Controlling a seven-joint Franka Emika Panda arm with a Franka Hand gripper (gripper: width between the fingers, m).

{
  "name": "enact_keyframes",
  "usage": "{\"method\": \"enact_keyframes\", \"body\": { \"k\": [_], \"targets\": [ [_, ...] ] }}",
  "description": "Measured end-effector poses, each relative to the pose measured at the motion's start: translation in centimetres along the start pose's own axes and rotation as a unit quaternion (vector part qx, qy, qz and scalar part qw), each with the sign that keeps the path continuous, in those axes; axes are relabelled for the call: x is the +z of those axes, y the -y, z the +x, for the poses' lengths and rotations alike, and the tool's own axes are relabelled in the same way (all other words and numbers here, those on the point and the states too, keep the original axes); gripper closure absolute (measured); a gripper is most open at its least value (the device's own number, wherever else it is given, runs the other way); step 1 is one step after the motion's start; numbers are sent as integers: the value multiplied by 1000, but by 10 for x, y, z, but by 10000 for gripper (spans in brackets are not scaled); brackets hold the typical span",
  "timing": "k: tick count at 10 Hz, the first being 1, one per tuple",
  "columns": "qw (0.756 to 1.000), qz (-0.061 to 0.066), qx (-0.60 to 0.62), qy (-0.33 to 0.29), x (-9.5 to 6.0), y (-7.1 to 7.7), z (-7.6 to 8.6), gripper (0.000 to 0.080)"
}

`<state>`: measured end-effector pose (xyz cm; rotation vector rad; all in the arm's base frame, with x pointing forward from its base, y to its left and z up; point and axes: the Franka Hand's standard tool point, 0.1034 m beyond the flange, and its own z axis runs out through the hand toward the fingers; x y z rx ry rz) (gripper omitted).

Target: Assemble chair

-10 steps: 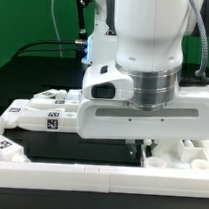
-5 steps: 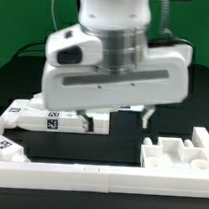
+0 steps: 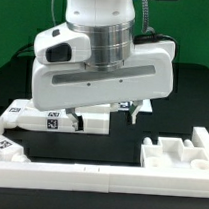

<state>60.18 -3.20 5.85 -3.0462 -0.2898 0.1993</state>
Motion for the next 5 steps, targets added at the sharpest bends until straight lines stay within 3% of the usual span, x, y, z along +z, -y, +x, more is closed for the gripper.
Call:
{"method": "enact_keyframes", "body": {
  "k": [1, 4, 5],
  "targets": [
    [1000, -4, -28, 3, 9, -12, -3, 151],
    [994, -17, -110, 5, -9, -85, 6, 151],
    [991, -20, -129, 2, -10, -93, 9, 151]
  ]
}}
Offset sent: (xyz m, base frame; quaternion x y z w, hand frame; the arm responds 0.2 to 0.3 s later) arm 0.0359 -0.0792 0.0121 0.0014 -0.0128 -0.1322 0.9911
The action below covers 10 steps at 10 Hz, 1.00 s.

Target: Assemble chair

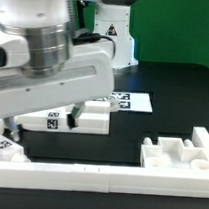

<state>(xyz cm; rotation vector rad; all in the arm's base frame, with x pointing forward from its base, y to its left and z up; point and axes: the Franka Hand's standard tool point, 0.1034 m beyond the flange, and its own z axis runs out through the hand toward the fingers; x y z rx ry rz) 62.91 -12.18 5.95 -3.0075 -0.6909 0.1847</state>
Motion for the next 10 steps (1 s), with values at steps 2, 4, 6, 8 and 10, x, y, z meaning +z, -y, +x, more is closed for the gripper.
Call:
{"method": "enact_keyframes", "body": {
  "k": [2, 4, 6, 8, 10],
  "targets": [
    [1000, 1, 3, 1, 1, 2, 0, 151],
    [1000, 1, -4, 2, 2, -1, -2, 151],
    [1000, 0, -18, 5, 5, -20, -16, 151],
    [1000, 0, -22, 7, 18, -25, -21, 151],
    [1000, -5, -30, 3, 30, -30, -25, 151]
  ]
}}
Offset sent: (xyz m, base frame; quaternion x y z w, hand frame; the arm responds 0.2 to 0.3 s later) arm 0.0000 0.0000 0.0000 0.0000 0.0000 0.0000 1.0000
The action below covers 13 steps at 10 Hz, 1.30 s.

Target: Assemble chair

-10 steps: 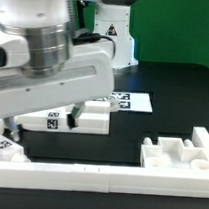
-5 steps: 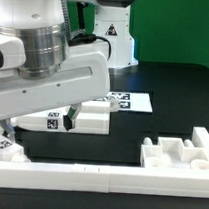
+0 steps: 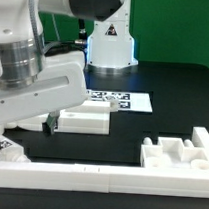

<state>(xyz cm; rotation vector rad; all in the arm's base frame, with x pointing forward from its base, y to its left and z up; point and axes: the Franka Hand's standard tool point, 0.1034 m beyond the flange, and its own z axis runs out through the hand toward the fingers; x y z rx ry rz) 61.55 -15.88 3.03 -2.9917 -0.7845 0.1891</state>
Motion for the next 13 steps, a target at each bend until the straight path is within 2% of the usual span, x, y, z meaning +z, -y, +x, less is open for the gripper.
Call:
{"method": "enact_keyframes", "body": {
  "k": [2, 4, 5, 6, 8, 9, 12, 13],
  "targets": [
    [1000, 1, 0, 1, 11, -2, -3, 151],
    [1000, -1, -2, -1, 11, -1, -1, 160],
    [1000, -1, -2, -1, 11, -1, -1, 319],
    [1000, -1, -2, -1, 11, -1, -1, 522],
    [1000, -3, 5, 1, 8, 3, 3, 518],
    [1000, -11, 4, 0, -5, 18, 17, 518],
    [999, -19, -25, -14, -49, 86, 40, 518],
    [999, -23, -33, -19, -52, 97, 41, 518]
  ]
}}
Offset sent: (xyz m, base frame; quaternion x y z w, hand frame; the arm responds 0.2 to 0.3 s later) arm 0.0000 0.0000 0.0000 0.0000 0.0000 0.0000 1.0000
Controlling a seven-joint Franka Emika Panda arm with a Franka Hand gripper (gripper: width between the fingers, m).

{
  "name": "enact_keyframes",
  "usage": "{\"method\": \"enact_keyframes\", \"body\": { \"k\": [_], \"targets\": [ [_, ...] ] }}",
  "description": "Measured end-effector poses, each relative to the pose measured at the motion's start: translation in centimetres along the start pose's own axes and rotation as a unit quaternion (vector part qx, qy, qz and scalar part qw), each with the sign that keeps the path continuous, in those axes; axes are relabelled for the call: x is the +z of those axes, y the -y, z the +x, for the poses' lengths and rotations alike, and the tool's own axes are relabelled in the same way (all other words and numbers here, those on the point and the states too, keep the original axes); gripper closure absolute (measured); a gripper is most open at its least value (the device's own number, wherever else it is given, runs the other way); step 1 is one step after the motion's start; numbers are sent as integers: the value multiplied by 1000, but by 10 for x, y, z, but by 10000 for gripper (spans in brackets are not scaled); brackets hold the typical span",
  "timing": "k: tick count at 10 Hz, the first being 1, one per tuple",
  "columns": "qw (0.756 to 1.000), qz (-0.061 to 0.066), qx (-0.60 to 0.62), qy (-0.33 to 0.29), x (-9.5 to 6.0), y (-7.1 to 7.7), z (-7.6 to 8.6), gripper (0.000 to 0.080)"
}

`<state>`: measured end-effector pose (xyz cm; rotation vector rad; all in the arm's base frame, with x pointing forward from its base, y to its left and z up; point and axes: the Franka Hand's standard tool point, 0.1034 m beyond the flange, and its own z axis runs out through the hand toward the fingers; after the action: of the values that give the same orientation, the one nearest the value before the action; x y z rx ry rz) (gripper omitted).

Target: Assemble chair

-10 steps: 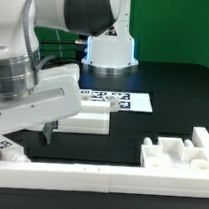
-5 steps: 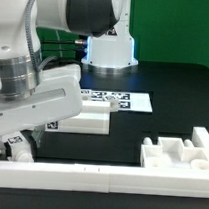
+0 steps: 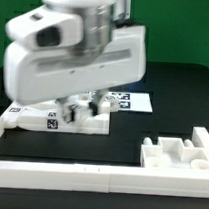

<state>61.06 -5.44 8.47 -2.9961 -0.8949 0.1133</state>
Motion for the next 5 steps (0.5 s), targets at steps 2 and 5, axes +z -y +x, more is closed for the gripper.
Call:
{"method": "enact_keyframes", "body": {
  "k": [2, 5],
  "targets": [
    [1000, 1, 3, 3, 5, -5, -4, 517],
    [999, -12, -34, -17, 3, 18, 8, 515]
  ]
}}
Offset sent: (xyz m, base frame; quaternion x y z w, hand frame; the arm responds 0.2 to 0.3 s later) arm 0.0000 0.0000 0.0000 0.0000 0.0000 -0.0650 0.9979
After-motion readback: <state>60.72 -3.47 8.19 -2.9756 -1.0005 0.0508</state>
